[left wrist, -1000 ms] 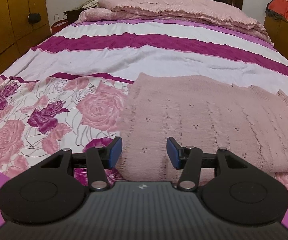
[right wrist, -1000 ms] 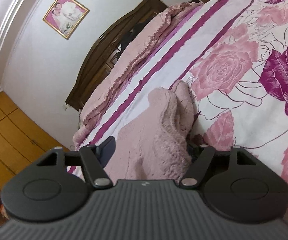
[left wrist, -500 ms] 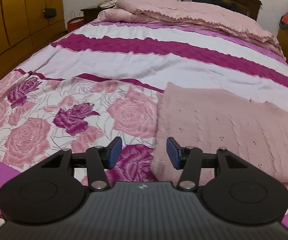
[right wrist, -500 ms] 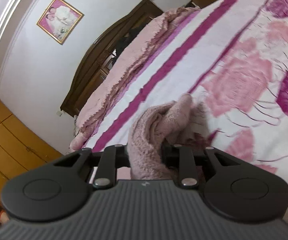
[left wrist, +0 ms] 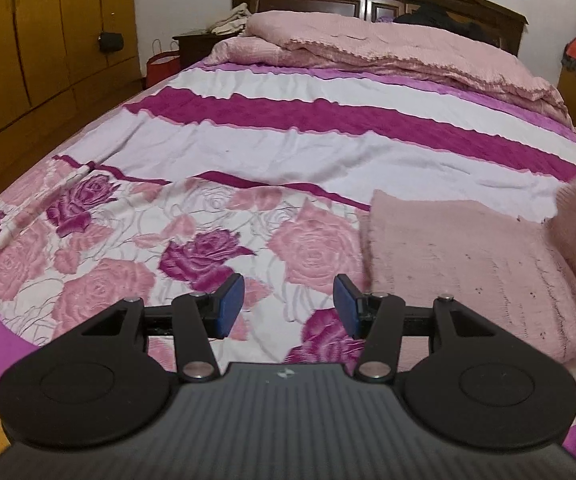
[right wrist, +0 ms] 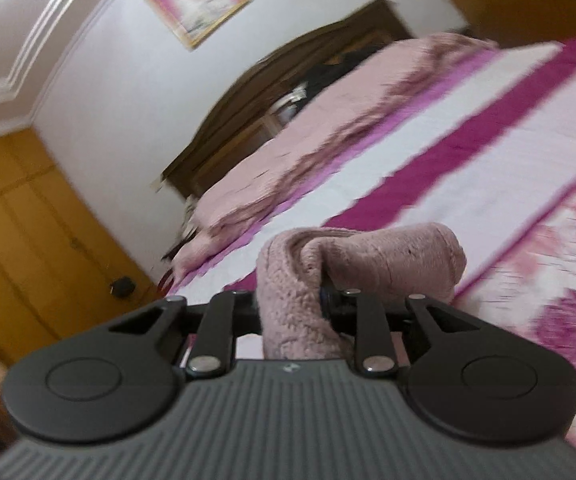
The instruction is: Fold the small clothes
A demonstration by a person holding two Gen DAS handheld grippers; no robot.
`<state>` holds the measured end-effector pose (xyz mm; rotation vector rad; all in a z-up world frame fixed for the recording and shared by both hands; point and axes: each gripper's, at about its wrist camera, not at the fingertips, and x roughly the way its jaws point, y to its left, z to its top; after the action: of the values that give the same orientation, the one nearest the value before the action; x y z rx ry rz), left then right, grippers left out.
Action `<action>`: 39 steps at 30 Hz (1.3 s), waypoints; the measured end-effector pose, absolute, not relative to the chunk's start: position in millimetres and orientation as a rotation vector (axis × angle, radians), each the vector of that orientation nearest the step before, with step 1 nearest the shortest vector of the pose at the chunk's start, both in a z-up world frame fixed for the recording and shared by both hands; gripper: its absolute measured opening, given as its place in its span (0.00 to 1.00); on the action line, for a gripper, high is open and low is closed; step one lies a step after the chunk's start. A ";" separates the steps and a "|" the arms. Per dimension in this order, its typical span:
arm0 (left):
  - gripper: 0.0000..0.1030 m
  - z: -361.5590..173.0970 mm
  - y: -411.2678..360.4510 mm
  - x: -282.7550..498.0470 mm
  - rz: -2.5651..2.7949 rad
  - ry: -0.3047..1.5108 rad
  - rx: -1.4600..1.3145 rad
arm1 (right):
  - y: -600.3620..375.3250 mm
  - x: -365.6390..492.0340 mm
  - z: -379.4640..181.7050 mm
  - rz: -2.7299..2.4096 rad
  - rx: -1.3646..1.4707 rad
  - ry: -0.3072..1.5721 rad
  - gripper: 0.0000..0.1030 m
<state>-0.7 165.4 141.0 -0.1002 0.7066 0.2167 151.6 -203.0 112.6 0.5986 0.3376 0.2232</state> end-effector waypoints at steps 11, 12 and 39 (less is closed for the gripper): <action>0.56 113.6 206.9 -19.5 0.254 0.738 -0.178 | -44.6 176.9 26.8 0.376 0.162 0.572 0.24; 0.56 111.7 208.6 -20.1 0.252 0.738 -0.181 | -41.5 174.1 28.5 0.374 0.133 0.560 0.24; 0.56 122.4 222.6 -11.8 0.173 0.676 -0.215 | -7.9 99.8 81.0 0.528 0.001 0.412 0.45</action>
<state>-11.8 222.6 122.4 -0.2148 0.6763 0.1734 99.8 -7.9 81.0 0.0007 0.4115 0.5283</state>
